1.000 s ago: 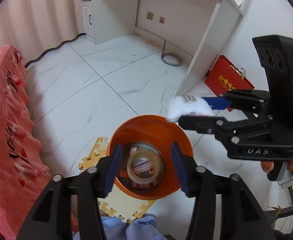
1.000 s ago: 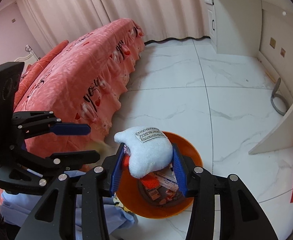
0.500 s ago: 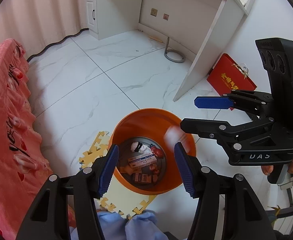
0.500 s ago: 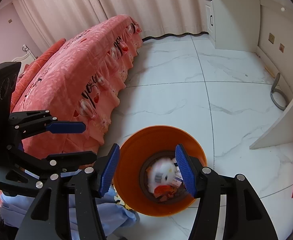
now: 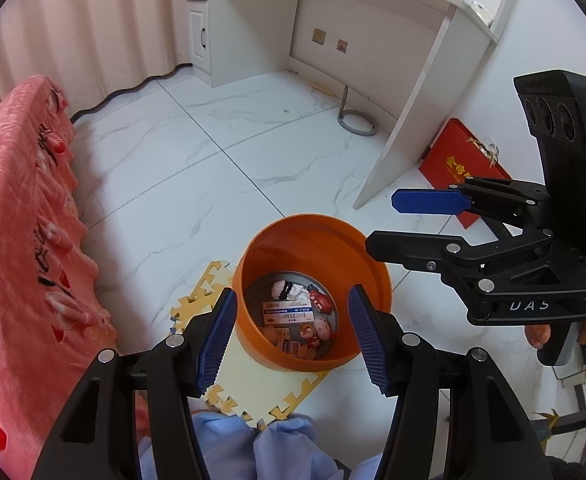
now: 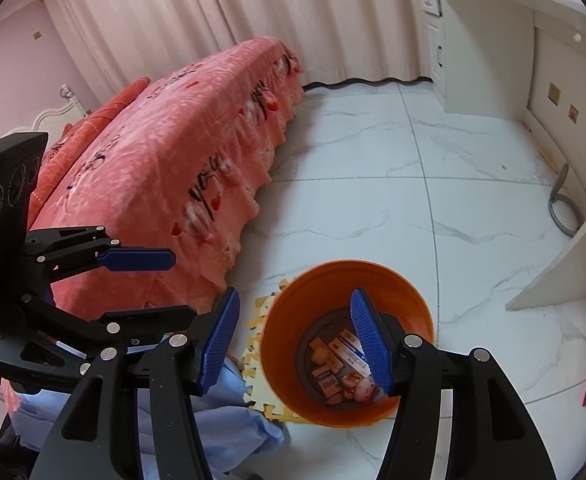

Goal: Collect trash
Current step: 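Open both tools to drop the tape roll and plush toy into the bucket, then move both open tools back over the purple cup and red cup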

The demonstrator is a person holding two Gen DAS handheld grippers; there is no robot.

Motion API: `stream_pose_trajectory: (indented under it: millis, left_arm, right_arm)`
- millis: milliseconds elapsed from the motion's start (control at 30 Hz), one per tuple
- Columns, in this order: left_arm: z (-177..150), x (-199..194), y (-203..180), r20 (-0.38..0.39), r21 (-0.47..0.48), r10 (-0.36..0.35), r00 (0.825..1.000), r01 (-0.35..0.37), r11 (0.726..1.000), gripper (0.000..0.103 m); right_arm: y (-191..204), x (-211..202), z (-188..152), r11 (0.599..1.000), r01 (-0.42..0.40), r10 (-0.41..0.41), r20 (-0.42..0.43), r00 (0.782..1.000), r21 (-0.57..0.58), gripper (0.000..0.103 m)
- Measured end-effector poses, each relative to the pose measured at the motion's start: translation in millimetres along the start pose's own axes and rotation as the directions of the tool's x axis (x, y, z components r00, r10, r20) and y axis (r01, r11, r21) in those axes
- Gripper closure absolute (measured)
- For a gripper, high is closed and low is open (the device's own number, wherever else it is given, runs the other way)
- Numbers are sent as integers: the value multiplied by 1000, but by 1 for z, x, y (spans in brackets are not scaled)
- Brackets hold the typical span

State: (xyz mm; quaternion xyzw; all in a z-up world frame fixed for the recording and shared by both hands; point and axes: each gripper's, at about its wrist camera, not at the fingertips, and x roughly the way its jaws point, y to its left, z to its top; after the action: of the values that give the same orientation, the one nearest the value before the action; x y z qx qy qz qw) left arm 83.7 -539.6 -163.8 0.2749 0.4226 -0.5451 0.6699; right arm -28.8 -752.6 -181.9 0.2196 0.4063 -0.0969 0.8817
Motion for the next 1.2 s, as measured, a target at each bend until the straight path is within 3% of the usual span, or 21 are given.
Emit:
stream_pose_trajectory:
  millis: [300,367,533,633,867,933,1200]
  left_arm:
    - [-33,-61,15,62,-55,67,996,-64,996,43]
    - [-45,-77,21,78,-82,98,992,-92,992,33]
    - [-81,-121,38,109,-164,164,980,-145,976,33]
    - [-106,-150,50,126,-217,207,970,-177,960,33]
    - [-174,-209,77,112,-351,327,938,-270,896,30]
    - [-197,-224,83,95,-392,373,923,-310,866,25]
    - [-268,-278,106,54,-527,468,882,-373,764,25]
  right_arm:
    - [76,-24,4,990,-83,85,13,996,-115,44]
    - [95,-27,4,984,-105,107,9,994,-144,44]
    - [158,-30,9,956,-180,184,-6,983,-230,44]
    - [198,-30,12,931,-222,227,-18,974,-291,39]
    - [302,-23,7,844,-331,329,-79,941,-421,39]
    - [333,-20,2,814,-359,351,-105,931,-456,39]
    - [436,-9,-14,697,-448,421,-187,888,-559,38]
